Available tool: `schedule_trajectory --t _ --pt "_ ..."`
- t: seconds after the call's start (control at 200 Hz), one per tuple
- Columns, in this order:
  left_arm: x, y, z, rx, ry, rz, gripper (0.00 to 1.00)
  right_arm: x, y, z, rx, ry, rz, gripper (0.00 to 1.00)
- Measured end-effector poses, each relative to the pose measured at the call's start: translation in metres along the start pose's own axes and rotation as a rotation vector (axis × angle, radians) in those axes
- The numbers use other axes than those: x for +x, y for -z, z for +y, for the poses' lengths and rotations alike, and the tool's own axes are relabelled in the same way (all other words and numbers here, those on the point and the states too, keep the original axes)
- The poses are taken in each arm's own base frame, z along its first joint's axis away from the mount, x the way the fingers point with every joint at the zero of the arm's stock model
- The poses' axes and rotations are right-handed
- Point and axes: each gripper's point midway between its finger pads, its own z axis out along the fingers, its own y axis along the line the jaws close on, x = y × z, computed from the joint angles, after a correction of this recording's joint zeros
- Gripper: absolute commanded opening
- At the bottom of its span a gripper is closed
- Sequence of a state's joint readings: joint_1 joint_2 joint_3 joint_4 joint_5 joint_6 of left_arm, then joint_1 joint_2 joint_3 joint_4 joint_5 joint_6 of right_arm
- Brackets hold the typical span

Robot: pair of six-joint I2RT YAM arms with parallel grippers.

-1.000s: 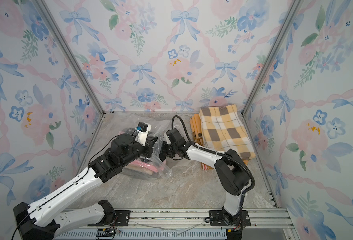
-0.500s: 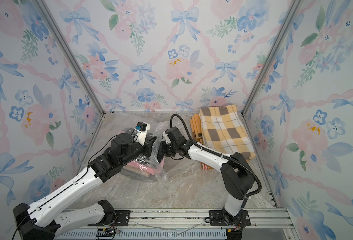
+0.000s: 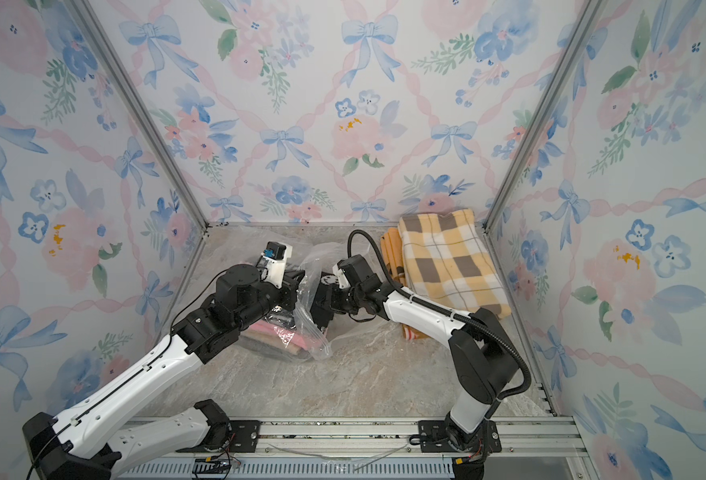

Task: Take the blanket out of the vacuum bag
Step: Take out the blanket from the vacuum bag.

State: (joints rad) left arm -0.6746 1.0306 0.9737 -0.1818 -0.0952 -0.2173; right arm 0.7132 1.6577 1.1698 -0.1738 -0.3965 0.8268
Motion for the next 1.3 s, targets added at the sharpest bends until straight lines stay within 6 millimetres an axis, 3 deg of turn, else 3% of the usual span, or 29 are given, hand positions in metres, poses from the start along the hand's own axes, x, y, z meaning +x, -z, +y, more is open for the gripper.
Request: schedule_trajectory --t 0.36,0.595,0.805,1.11,1.3 --pt "-0.001 -0.007 -0.003 0.016 0.0 -0.005 0.0 -0.025 0.075 0.029 -0.069 0.021 -0.153 0.0" --pt "0.002 -0.011 -0.003 0.013 0.0 0.003 0.0 -0.023 0.08 0.027 -0.068 -0.002 -0.153 0.0" --pt "0.002 -0.011 -0.003 0.014 0.0 0.003 0.0 -0.015 0.098 0.024 -0.063 -0.011 -0.179 0.0" --pt "0.007 -0.012 -0.003 0.013 0.0 0.012 0.0 0.004 0.11 0.004 -0.02 -0.04 -0.189 0.0" --pt "0.007 -0.012 -0.003 0.014 0.003 0.009 0.0 0.007 0.12 0.002 -0.011 -0.049 -0.206 0.0"
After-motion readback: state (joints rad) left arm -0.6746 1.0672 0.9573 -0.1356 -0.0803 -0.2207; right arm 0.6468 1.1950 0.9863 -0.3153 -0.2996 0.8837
